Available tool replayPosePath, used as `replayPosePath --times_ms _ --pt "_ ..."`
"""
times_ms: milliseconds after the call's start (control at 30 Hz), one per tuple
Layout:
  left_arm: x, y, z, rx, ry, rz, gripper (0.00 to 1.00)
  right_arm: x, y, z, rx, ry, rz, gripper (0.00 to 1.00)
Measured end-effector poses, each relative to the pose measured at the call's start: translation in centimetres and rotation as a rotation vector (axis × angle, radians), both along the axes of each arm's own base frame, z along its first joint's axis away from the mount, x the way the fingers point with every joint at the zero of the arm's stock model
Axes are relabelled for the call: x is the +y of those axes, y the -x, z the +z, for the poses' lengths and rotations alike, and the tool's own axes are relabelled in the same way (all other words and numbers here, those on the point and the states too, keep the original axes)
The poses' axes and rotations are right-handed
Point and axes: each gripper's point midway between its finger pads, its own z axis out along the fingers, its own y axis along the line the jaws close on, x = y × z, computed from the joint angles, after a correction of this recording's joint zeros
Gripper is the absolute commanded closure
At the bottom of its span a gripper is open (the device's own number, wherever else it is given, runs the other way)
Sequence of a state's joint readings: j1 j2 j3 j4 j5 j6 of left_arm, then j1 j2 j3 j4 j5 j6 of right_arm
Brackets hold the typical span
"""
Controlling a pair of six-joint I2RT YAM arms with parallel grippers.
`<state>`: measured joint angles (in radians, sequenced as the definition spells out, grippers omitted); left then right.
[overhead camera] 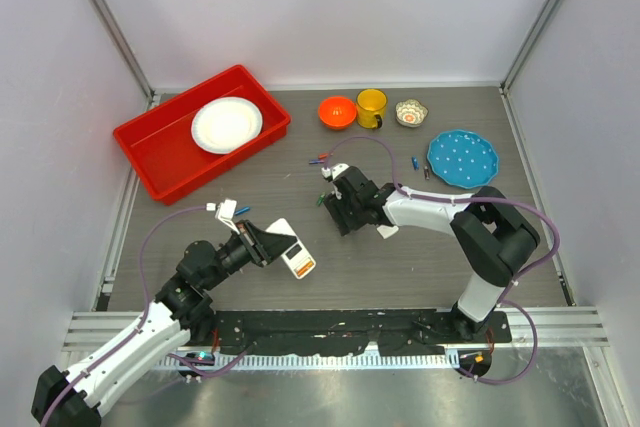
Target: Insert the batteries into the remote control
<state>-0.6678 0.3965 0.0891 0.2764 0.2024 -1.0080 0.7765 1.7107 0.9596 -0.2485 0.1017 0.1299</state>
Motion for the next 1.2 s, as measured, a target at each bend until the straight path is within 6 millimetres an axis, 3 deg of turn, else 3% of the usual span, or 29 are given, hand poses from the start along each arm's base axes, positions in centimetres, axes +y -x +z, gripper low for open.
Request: replayPosePath --times_ms 400,767,933,1200 --pt "0.00 0.01 0.01 0.000 0.000 0.000 1.00 0.01 0.07 -0.02 0.004 -0.001 0.002 0.41" --pt "0.00 0.02 0.12 -0.003 0.004 0.000 1.00 -0.05 0.16 0.00 0.009 -0.002 -0.002 0.39" --pt "-0.02 -0.01 0.04 0.000 0.002 -0.001 1.00 -0.14 0.25 -0.04 0.014 0.001 -0.003 0.48" --pt "0.00 0.02 0.20 -0.003 0.007 0.000 1.00 -0.34 0.22 0.07 0.014 -0.002 -0.023 0.72"
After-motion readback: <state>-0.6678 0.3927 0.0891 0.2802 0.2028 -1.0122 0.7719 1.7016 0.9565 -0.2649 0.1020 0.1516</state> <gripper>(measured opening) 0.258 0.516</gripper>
